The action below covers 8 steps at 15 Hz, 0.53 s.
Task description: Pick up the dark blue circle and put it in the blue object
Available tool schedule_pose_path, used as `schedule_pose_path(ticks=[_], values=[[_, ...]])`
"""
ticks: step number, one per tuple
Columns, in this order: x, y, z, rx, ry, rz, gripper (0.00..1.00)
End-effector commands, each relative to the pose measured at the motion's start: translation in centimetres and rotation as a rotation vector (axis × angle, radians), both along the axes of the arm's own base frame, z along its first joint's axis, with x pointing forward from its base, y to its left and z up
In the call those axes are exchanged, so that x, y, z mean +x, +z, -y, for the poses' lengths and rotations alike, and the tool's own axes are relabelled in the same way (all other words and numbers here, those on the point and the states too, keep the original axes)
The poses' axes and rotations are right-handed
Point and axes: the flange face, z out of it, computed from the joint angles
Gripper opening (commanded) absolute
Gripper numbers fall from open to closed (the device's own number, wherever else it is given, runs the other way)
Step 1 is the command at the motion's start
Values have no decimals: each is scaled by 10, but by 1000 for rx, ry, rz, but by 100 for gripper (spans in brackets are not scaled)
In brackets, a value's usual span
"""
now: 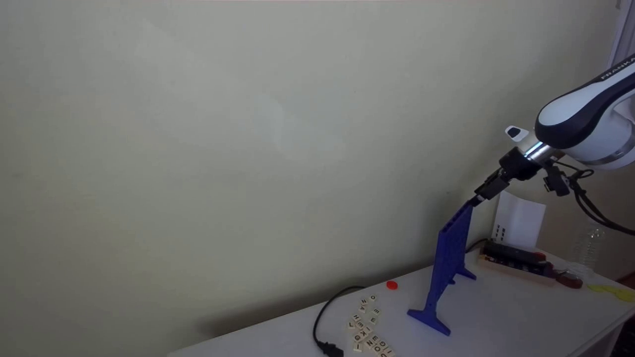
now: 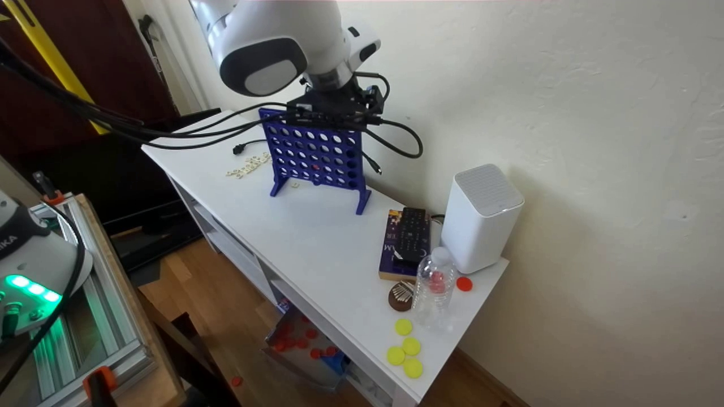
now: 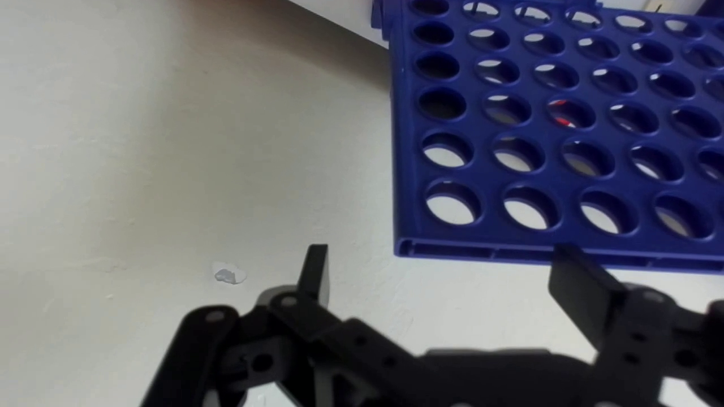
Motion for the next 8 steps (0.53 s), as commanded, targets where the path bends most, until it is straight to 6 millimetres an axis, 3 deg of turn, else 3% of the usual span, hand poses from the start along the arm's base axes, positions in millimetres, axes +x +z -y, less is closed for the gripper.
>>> schedule_pose_path(ticks=[1,8], values=[[-13,13,7,-11,-15,27,100],[-36,30,27,14,-31,-24,100]])
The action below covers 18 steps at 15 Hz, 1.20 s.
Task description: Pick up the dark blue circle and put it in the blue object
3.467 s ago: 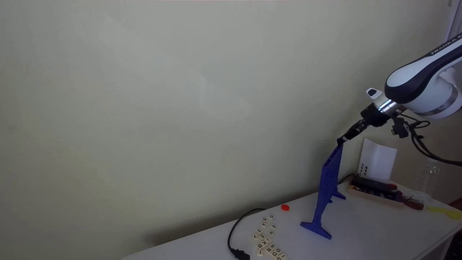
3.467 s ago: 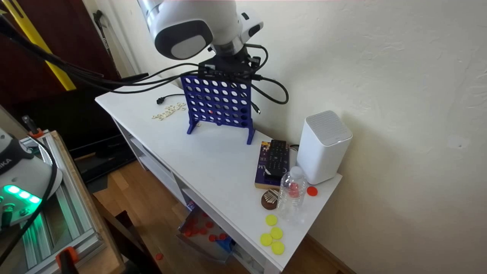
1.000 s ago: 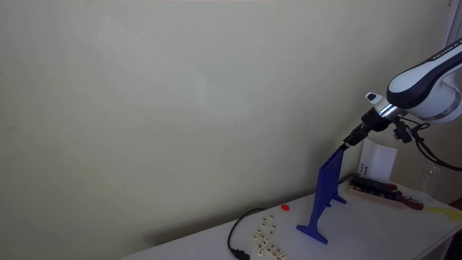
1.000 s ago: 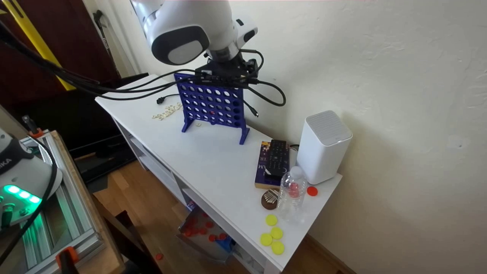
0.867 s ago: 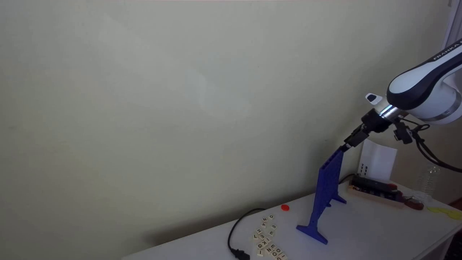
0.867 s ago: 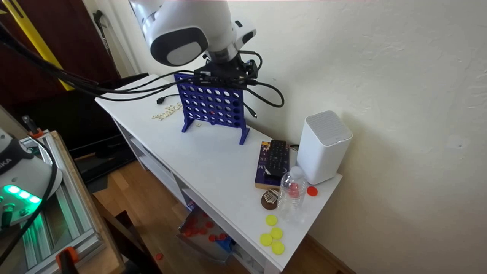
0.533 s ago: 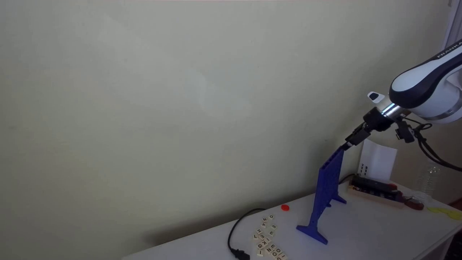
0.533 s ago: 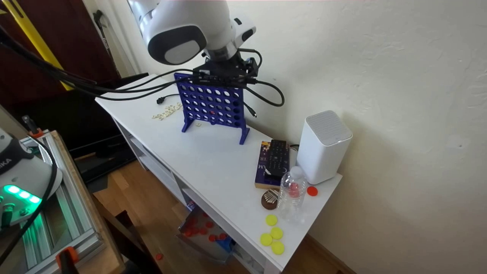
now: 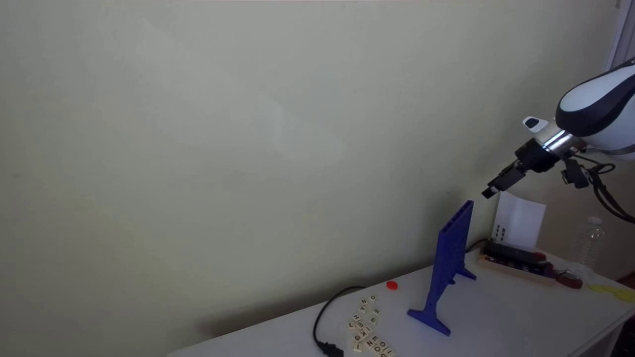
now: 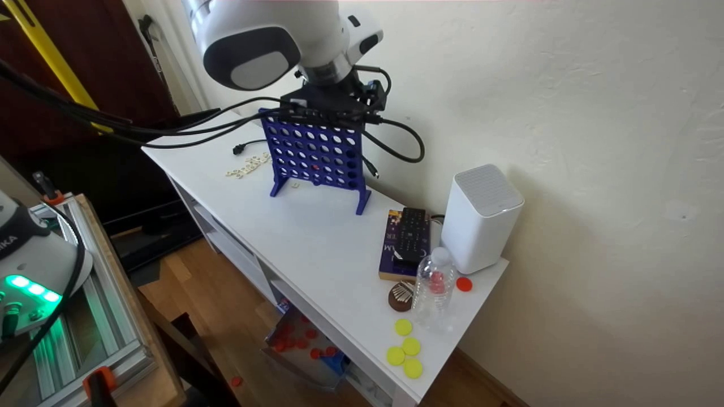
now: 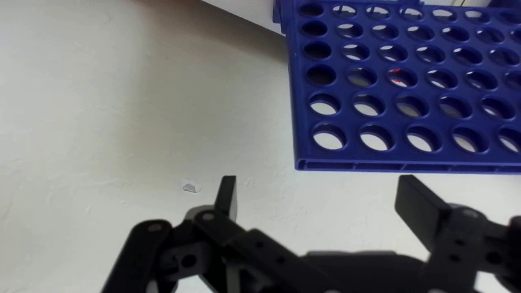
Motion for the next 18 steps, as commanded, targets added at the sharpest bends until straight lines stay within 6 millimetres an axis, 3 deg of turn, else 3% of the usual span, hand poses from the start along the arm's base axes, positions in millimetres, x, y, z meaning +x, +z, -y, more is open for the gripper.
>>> schedule_pose_path(ticks=[1,7,18], values=[[-17,9,7,-15,6,-45,100],[-32,16,16,-62,1,-148,100],[-58,0,7,-118,39,-288,100]])
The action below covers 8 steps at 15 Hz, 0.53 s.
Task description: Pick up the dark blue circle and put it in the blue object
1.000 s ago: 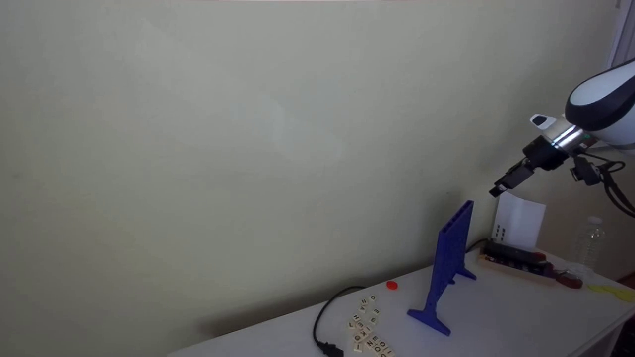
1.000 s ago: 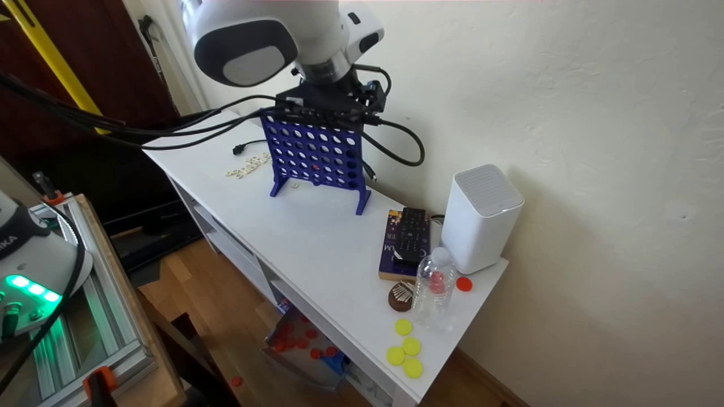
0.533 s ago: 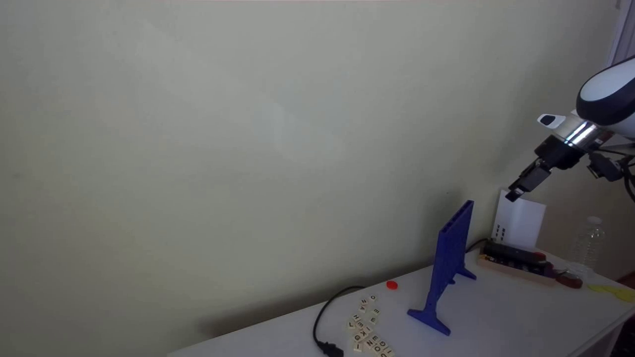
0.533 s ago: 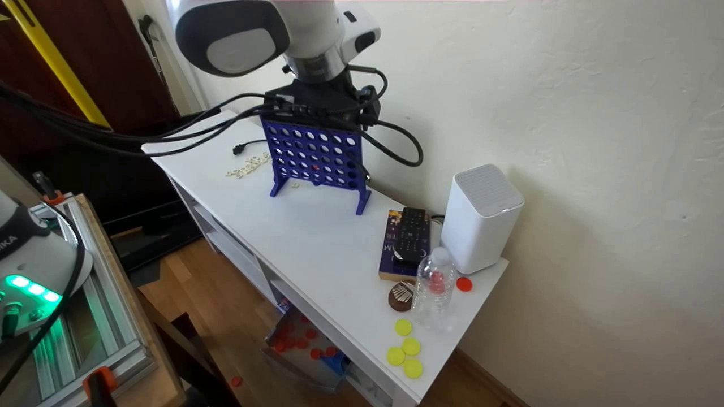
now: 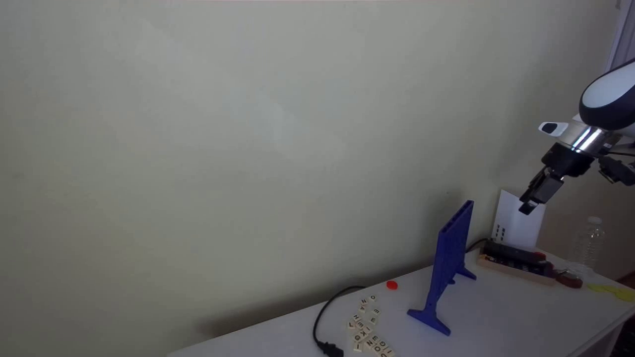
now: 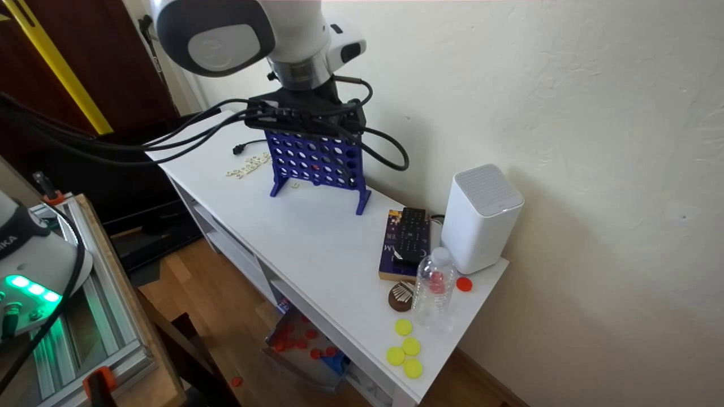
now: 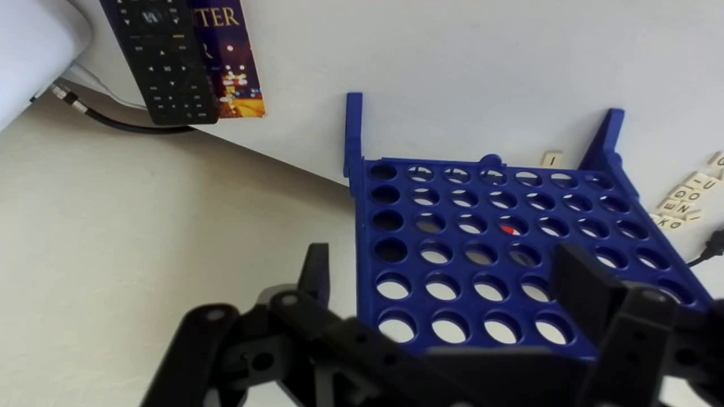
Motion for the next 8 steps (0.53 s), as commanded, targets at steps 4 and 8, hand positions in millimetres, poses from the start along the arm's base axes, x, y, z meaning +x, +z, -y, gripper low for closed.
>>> schedule_pose_path(ticks=[4,8], values=[[-17,-5,1,-22,-2,-94,100],[-22,-6,3,-27,5,-114,100]])
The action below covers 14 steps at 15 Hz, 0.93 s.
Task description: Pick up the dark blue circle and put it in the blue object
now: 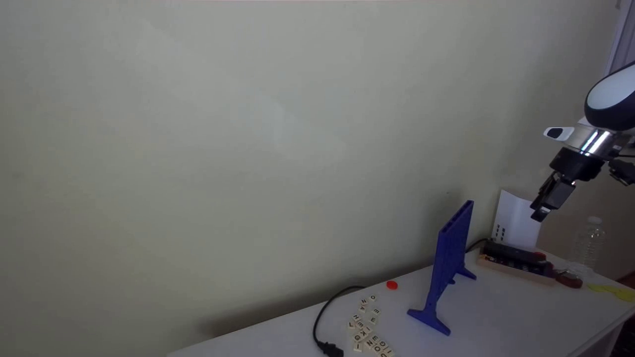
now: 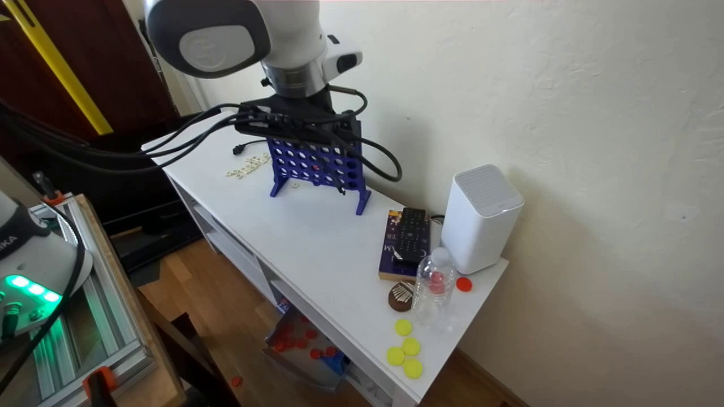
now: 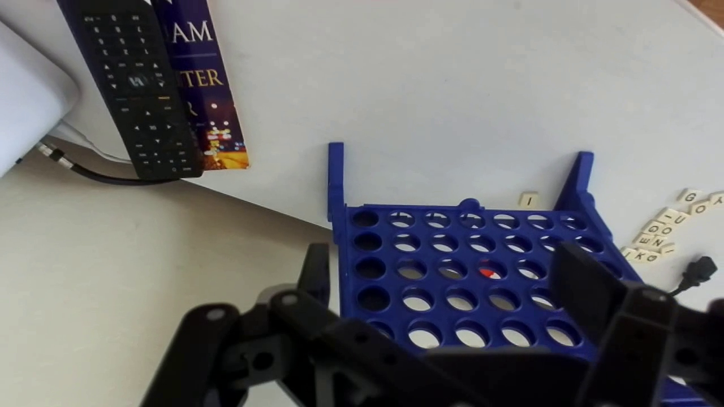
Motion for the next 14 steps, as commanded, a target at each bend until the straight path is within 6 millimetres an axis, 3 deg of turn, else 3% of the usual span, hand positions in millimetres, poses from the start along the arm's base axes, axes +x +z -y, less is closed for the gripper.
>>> schedule_pose_path(ticks=[1,14], values=[[-10,-1,0,-26,-1,-41,100],[-6,-1,3,-11,-6,-20,100]])
